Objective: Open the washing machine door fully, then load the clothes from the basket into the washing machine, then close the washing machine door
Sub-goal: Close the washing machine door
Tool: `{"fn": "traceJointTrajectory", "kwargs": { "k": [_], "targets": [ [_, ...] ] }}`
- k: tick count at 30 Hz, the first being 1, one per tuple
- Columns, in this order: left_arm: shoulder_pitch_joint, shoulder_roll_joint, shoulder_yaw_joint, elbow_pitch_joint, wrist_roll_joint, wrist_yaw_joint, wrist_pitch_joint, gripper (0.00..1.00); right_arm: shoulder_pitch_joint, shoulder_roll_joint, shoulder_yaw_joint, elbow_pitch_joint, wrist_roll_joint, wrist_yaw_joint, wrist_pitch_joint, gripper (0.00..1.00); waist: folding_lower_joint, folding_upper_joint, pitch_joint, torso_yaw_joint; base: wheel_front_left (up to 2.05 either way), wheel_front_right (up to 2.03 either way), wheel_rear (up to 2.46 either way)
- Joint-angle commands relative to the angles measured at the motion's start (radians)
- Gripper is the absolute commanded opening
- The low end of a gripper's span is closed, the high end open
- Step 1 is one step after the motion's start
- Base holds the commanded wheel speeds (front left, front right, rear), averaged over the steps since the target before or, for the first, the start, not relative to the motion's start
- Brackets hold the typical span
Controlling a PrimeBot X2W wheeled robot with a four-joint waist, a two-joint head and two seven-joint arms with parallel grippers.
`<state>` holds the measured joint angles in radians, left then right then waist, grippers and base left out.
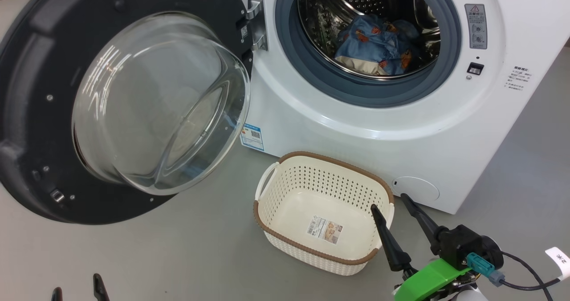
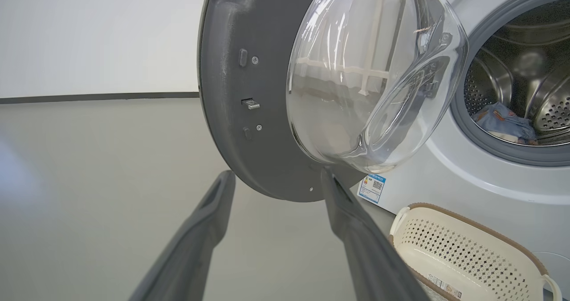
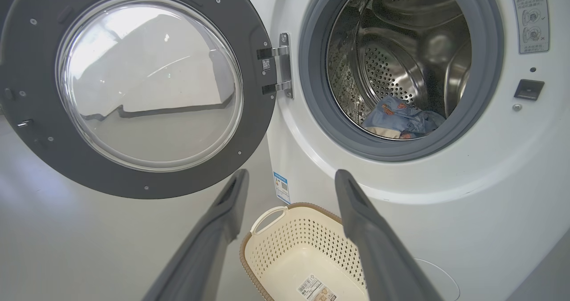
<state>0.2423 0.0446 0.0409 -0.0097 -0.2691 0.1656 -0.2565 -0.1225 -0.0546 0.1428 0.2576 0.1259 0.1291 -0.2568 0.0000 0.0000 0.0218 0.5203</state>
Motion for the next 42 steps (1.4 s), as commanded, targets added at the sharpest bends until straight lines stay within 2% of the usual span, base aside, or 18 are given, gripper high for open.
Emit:
{"fn": "traceJointTrajectory", "kwargs": {
  "k": [1,5,6,7,8,17,22,26,33,38,42],
  "targets": [
    [-0.014,0.006,0.030,-0.030,0.000,0.010,-0.005,1.00,-0.031,0.004,0.019,-0.022,-0.001,0.002,-0.005,1.00,0.0000,0.0000,-0.001,-0.001,0.00,0.00,0.00],
    [-0.018,0.006,0.028,-0.029,0.001,0.007,-0.005,1.00,-0.026,0.004,0.013,-0.023,-0.001,0.002,-0.005,1.00,0.0000,0.0000,-0.004,-0.004,0.00,0.00,0.00],
    [-0.019,0.006,0.026,-0.029,-0.001,0.003,-0.005,0.47,-0.023,0.004,0.010,-0.024,-0.001,0.002,-0.005,1.00,0.0000,0.0000,-0.005,-0.004,0.00,0.00,0.00],
    [-0.020,0.006,0.025,-0.028,-0.003,0.000,-0.005,0.03,-0.022,0.004,0.009,-0.025,-0.002,0.002,-0.005,1.00,0.0000,0.0000,-0.005,-0.005,0.00,0.00,0.00],
    [-0.020,0.006,0.024,-0.027,-0.006,-0.002,-0.005,0.00,-0.021,0.004,0.008,-0.025,-0.002,0.002,-0.005,1.00,0.0000,0.0000,-0.004,-0.005,0.00,0.00,0.00],
    [-0.034,0.006,0.058,-0.032,-0.038,-0.030,-0.005,0.00,-0.010,0.004,-0.002,-0.030,0.000,0.002,-0.005,1.00,0.0000,0.0000,-0.004,-0.006,0.00,0.00,0.00],
    [-0.064,0.006,0.129,-0.039,-0.046,-0.071,-0.005,0.00,-0.004,0.004,-0.011,-0.034,0.001,0.002,-0.005,1.00,0.0000,0.0000,-0.003,-0.008,0.00,0.00,0.00],
    [-0.111,0.010,0.212,-0.029,-0.059,-0.120,-0.005,0.00,0.002,0.004,-0.016,-0.038,0.002,0.002,-0.005,1.00,0.0000,0.0000,-0.003,-0.010,0.00,0.00,0.00],
    [-0.237,0.067,0.338,0.018,-0.103,-0.212,-0.005,0.00,0.007,0.004,-0.021,-0.043,0.000,0.002,-0.005,1.00,0.0000,0.0000,0.003,-0.012,0.00,0.00,0.00],
    [-0.312,0.111,0.379,0.062,-0.138,-0.241,-0.005,0.00,0.011,0.004,-0.026,-0.047,0.001,0.002,-0.005,1.00,0.0000,0.0000,0.008,-0.014,0.00,0.00,0.00],
    [-0.397,0.154,0.415,0.129,-0.219,-0.262,0.002,0.00,0.020,0.004,-0.037,-0.052,-0.003,0.002,-0.005,1.00,0.0000,0.0000,0.016,-0.016,0.00,0.00,0.00]
  ]
}}
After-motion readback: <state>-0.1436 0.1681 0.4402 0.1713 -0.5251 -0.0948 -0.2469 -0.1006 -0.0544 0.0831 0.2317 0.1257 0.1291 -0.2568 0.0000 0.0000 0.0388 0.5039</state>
